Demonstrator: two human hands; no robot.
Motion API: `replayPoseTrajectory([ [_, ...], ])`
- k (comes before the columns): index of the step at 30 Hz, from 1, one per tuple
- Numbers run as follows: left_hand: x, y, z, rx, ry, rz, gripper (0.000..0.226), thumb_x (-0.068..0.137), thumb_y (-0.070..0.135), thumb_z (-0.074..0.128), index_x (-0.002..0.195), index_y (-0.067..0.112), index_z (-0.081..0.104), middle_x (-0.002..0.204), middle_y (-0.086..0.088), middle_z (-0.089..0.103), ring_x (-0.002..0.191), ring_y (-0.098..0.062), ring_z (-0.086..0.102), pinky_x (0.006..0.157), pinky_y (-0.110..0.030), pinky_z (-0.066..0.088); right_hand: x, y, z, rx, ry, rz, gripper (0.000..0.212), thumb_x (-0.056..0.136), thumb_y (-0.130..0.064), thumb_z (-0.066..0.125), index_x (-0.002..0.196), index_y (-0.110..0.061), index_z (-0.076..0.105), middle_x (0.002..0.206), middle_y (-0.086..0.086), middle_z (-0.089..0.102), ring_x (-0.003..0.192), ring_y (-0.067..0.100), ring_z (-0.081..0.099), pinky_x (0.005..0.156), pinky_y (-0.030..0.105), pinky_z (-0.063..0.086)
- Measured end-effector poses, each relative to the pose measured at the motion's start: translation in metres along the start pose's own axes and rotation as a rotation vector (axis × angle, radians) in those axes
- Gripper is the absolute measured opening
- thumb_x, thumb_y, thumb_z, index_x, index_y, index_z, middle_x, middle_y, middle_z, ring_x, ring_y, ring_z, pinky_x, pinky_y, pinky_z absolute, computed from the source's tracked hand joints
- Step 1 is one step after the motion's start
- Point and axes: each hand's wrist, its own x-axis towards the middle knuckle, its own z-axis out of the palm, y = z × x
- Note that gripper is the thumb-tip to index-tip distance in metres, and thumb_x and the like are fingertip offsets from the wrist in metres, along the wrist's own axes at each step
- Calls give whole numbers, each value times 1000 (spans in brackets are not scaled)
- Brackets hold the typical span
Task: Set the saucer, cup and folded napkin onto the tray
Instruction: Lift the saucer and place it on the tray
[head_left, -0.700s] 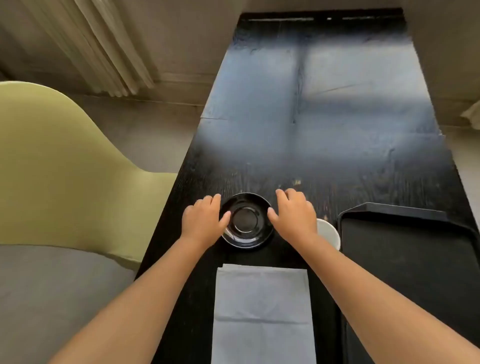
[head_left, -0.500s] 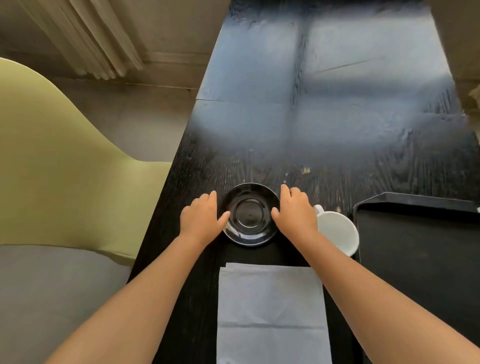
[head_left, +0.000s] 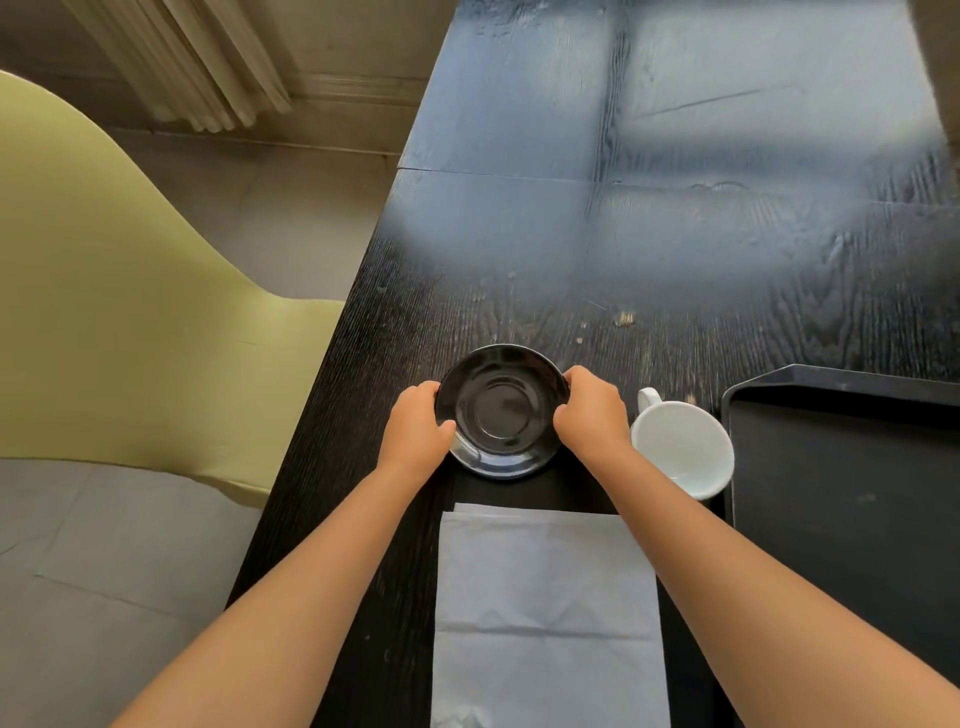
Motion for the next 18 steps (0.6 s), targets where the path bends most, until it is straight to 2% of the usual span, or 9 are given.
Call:
replayPoseTrajectory([
  [3, -11, 5, -14, -194, -3, -47, 32, 82, -4, 58, 109, 14, 61, 97, -8, 63, 83, -24, 63, 68, -36, 58, -11, 1, -17, 171, 44, -53, 31, 85, 2, 50, 113, -9, 58, 101, 13, 66, 91, 32, 61, 73, 37, 49],
  [5, -22, 16, -26, -342, -15, -54, 43, 85, -4, 57, 121, 20, 60, 97, 4, 64, 78, -15, 66, 60, -25, 58, -23, 7, -36, 306, 68, -100, 32, 84, 0, 53, 112, -12, 61, 86, 6, 64, 81, 26, 63, 70, 39, 57],
  [7, -36, 35, -35, -461, -14, -44, 43, 87, -1, 59, 123, 21, 60, 101, 6, 66, 80, -8, 68, 59, -16, 56, -38, 18, -58, 442, 90, -103, 32, 83, 0, 56, 111, -13, 64, 74, 0, 62, 69, 18, 63, 56, 30, 60],
  [9, -52, 59, -35, -545, 6, -51, 38, 87, 5, 63, 122, 19, 61, 105, 5, 69, 87, -4, 67, 60, -10, 54, -54, 36, -82, 566, 119, -74, 33, 83, 2, 57, 110, -13, 65, 70, -1, 62, 65, 15, 64, 48, 21, 57],
  [11, -72, 87, -27, -621, -2, -55, 36, 87, 6, 64, 121, 19, 63, 102, 8, 71, 89, -3, 68, 61, -8, 52, -70, 59, -106, 662, 142, -46, 34, 83, 4, 57, 108, -16, 67, 72, 3, 66, 68, 16, 67, 51, 21, 57],
  [15, -109, 144, 15, -840, -83, -44, 35, 84, -2, 59, 105, 23, 72, 91, 4, 77, 87, -5, 70, 65, -12, 53, -100, 116, -151, 840, 171, -33, 39, 85, 8, 55, 92, -29, 68, 57, -6, 66, 62, 5, 68, 50, 17, 55],
  [16, -117, 156, 31, -885, -93, -48, 36, 84, -3, 58, 99, 27, 73, 88, 5, 77, 85, -7, 71, 64, -13, 54, -106, 132, -160, 846, 179, -22, 41, 86, 8, 55, 91, -30, 68, 57, -5, 65, 61, 4, 67, 51, 17, 55],
  [18, -132, 177, 67, -919, -103, -85, 37, 84, -3, 58, 99, 27, 73, 86, 7, 77, 83, -8, 71, 65, -14, 54, -115, 164, -174, 819, 196, 19, 42, 86, 9, 54, 90, -30, 67, 61, 0, 63, 58, 2, 66, 50, 16, 55],
])
